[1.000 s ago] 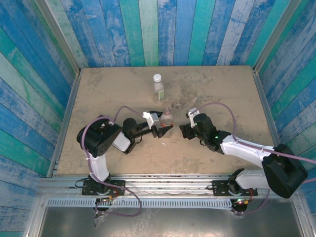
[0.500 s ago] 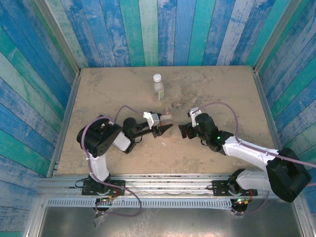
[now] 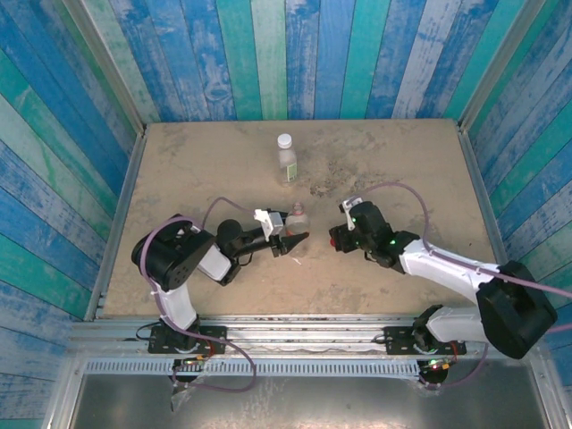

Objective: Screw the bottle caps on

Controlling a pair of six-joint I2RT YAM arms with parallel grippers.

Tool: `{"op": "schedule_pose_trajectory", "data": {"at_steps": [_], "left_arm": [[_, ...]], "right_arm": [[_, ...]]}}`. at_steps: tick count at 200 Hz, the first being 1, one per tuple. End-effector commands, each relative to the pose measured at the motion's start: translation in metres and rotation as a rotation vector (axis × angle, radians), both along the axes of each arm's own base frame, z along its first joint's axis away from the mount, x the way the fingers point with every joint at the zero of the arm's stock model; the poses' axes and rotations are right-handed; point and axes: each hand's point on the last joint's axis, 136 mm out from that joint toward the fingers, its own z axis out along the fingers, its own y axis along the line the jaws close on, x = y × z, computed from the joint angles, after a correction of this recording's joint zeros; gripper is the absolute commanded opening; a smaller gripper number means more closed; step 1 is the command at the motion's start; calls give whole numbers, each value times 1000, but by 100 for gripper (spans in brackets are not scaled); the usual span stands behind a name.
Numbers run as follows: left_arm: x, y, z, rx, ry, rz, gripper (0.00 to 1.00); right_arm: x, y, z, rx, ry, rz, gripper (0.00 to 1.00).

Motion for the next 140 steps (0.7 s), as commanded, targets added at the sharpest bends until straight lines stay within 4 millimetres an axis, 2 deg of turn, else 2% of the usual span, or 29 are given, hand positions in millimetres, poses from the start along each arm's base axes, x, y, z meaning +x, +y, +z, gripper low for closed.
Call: {"op": "schedule_pose_trajectory", "data": {"at_steps": [1,65,140], "left_arm": [[-8,0,4,-2,11,-21,61],[-5,-2,-2,25,10,-17,61],[-2,-1,-6,40,20,-5,62]], "right_arm": [[-5,0,-11,-61,56,16,69],[1,10,-33,-110,108,31,51],[2,16,-57,-131,156,38,49]]}}
